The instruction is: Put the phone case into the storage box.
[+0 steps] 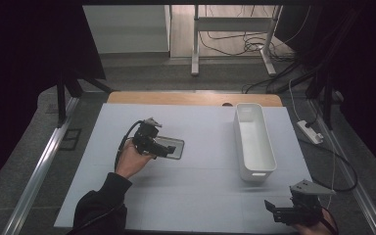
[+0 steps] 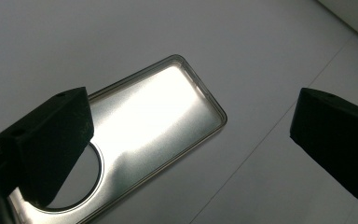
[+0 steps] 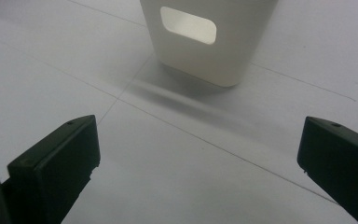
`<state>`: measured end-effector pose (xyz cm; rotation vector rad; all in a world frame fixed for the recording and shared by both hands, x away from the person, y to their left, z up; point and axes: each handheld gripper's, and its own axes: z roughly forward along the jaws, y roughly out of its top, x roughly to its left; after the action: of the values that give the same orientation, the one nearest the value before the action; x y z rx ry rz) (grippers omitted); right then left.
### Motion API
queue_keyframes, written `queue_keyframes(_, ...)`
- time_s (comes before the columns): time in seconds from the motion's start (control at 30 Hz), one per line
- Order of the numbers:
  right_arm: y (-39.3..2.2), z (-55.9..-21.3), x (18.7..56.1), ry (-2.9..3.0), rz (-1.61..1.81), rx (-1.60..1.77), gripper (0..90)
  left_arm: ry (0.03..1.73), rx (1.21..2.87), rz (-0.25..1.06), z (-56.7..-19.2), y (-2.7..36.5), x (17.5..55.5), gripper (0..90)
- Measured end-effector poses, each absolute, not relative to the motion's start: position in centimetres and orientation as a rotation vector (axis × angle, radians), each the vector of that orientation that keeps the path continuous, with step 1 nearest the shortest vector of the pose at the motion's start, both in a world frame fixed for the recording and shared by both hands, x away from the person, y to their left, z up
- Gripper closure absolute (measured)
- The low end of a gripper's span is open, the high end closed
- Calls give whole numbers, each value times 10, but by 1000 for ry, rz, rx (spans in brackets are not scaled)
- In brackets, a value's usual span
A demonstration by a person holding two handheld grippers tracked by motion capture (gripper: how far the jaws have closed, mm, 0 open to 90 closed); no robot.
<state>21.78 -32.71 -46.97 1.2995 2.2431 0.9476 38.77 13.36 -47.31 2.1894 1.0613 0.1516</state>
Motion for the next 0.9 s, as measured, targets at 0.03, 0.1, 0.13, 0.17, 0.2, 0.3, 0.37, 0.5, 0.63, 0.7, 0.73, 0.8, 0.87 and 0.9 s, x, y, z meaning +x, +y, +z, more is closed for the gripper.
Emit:
queue_keyframes(0.03, -327, -470, 218, 2243, 948, 1302, 0, 1063, 2194, 146, -473, 132, 389, 13)
queue_keyframes(0.1, -327, -470, 218, 2242, 949, 1303, 0, 1061, 2214, 156, -474, 129, 390, 27)
queue_keyframes(0.13, -327, -470, 218, 2242, 948, 1302, 0, 1061, 2224, 163, -474, 128, 391, 36)
queue_keyframes(0.17, -327, -470, 218, 2242, 948, 1302, 0, 1062, 2234, 168, -475, 127, 391, 53)
queue_keyframes(0.2, -327, -470, 218, 2243, 947, 1302, 0, 1062, 2234, 168, -475, 127, 391, 107)
queue_keyframes(0.3, -327, -470, 218, 2244, 947, 1302, 0, 1042, 2247, 149, -475, 124, 392, 264)
queue_keyframes(0.37, -327, -470, 218, 2247, 942, 1300, 0, 1036, 2262, 148, -476, 121, 392, 427)
queue_keyframes(0.5, -326, -470, 218, 2251, 938, 1293, 0, 1031, 2279, 150, -476, 117, 393, 682)
queue_keyframes(0.63, -326, -470, 218, 2252, 936, 1291, 0, 1035, 2271, 139, -476, 116, 394, 853)
queue_keyframes(0.7, -326, -470, 218, 2252, 935, 1291, 0, 1034, 2274, 139, -476, 116, 394, 879)
queue_keyframes(0.73, -326, -470, 218, 2253, 935, 1291, 0, 1032, 2277, 137, -476, 116, 394, 887)
queue_keyframes(0.8, -326, -470, 218, 2253, 936, 1291, 0, 1035, 2285, 149, -477, 115, 394, 888)
queue_keyframes(0.87, -326, -470, 218, 2255, 934, 1292, 0, 1039, 2290, 163, -479, 115, 393, 888)
queue_keyframes(0.9, -326, -470, 218, 2255, 934, 1290, 0, 1042, 2290, 159, -480, 115, 393, 888)
